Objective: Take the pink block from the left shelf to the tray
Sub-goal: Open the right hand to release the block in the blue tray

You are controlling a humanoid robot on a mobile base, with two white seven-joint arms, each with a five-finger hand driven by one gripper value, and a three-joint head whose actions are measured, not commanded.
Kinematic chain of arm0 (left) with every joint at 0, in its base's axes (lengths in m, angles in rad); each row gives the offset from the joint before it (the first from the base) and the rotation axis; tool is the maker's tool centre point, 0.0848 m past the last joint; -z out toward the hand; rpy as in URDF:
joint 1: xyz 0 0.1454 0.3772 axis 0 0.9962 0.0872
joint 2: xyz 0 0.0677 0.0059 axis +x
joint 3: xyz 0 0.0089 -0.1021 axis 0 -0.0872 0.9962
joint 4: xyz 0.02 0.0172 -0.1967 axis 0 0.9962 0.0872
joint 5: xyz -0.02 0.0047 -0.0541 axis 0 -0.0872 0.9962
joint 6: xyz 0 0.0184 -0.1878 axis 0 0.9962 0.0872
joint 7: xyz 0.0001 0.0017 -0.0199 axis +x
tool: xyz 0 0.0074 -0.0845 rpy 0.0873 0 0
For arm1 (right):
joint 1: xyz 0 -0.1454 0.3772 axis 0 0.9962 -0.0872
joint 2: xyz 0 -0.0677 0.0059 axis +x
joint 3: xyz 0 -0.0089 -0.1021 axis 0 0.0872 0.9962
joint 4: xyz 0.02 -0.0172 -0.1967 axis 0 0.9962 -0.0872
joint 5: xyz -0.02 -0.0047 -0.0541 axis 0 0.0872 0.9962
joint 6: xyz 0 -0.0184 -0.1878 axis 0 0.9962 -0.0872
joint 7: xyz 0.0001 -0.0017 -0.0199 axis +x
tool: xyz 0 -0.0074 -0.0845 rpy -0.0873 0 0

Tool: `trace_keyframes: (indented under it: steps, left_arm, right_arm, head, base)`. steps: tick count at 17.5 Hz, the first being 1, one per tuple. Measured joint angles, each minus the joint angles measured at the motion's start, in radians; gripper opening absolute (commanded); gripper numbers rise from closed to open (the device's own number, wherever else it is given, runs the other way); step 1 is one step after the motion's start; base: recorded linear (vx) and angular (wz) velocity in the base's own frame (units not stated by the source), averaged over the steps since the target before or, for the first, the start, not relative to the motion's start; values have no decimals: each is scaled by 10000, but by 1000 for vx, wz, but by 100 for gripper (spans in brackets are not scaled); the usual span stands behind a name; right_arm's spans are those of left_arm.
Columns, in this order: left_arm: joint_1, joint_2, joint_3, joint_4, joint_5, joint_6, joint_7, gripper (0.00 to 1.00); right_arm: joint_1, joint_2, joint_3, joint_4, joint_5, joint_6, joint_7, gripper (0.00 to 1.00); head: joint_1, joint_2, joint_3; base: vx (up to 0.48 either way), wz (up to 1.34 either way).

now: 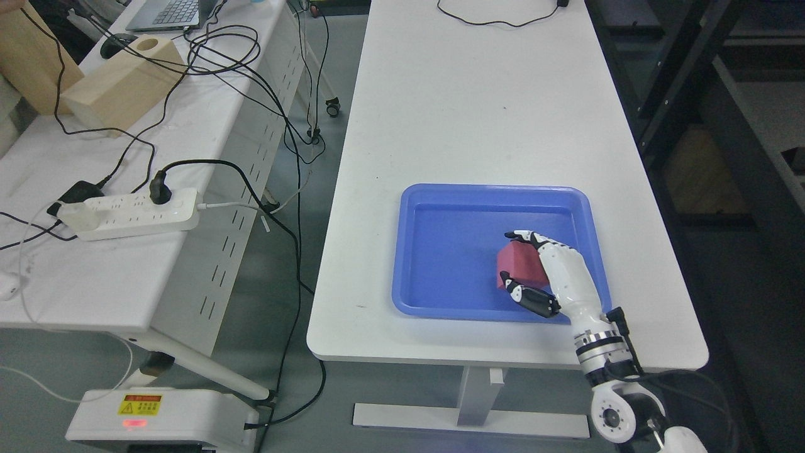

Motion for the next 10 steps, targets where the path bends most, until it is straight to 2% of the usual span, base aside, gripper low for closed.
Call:
trace_keyframes:
  steps: [4, 10]
  left_arm:
    - [0, 0, 0, 0, 0, 0, 0, 100]
    - [0, 0, 0, 0, 0, 0, 0, 100]
  right_arm:
    - [-77, 104, 12, -4, -618, -229, -46, 70]
    - [-245, 263, -10, -8, -2192, -812, 57, 92]
  head:
    - [0, 0, 0]
    - [0, 1, 0]
  base:
    - [0, 0]
    - [0, 0]
